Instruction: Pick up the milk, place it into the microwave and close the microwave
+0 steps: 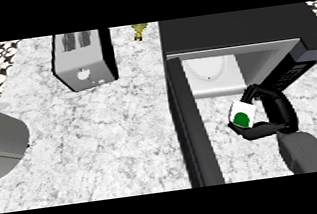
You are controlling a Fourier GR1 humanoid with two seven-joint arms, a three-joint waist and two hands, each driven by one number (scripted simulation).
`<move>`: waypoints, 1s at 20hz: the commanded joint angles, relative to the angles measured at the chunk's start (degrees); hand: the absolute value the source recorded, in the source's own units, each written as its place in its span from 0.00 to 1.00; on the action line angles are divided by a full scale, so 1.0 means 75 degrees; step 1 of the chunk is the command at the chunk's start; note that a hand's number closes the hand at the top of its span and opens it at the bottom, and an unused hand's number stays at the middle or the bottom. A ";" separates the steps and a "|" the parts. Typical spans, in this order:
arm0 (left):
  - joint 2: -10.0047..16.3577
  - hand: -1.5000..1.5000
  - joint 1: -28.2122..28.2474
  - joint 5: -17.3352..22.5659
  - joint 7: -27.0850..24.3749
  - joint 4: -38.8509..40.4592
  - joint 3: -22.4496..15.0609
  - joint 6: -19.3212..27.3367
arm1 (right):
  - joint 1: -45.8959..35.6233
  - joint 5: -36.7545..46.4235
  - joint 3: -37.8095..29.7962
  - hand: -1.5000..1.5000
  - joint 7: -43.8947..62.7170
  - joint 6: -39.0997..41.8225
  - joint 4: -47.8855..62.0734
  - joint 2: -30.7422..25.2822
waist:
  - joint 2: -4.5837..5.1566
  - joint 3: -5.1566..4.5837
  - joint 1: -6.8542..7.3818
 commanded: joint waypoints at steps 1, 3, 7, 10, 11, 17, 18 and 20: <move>-0.0055 0.00 0.0181 0.0420 0.0485 -0.0994 -0.0272 0.0240 | -0.0434 -0.0063 -0.0104 1.00 0.0731 -0.0072 -0.0294 -0.0008 | 0.0020 0.0006 0.0038; -0.0055 0.00 0.0597 0.0677 -0.0443 -0.0381 0.0139 -0.0312 | -0.0606 0.0161 0.0009 1.00 0.1304 -0.0600 -0.0690 0.0123 | -0.0007 0.0000 0.0110; 0.0105 0.00 -0.0044 0.1028 -0.0237 0.0092 0.0670 -0.0505 | -0.1372 0.0972 0.0265 1.00 0.1808 -0.1798 -0.0229 0.0574 | 0.0017 -0.0001 0.0135; -0.0052 0.00 0.0259 0.0956 0.0033 -0.0393 0.0504 -0.0450 | -0.2268 0.1304 0.0213 1.00 0.2151 -0.1776 0.0310 0.0201 | 0.0027 0.0004 0.0182; -0.0053 0.00 0.0015 0.0481 -0.0028 -0.0154 0.0090 -0.0107 | -0.2660 0.1441 0.0219 1.00 0.2361 -0.1918 0.0644 0.0273 | 0.0045 0.0005 0.0178; -0.0008 0.00 -0.0254 0.0772 -0.0212 0.0245 0.0655 -0.0623 | -0.3954 0.1812 -0.0266 1.00 0.1829 -0.2522 0.2895 0.0150 | 0.0125 0.0012 0.0328; -0.0055 0.00 -0.0410 0.0728 0.0062 -0.0059 0.0568 -0.0397 | -0.3895 0.2099 -0.0073 1.00 0.1681 -0.3081 0.3026 0.0515 | 0.0124 0.0014 0.0277; -0.0043 0.00 -0.0400 0.0713 -0.0021 0.0187 0.0555 -0.0560 | -0.4474 0.1962 -0.0479 1.00 0.1591 -0.3154 0.3755 0.0267 | 0.0192 0.0020 0.0452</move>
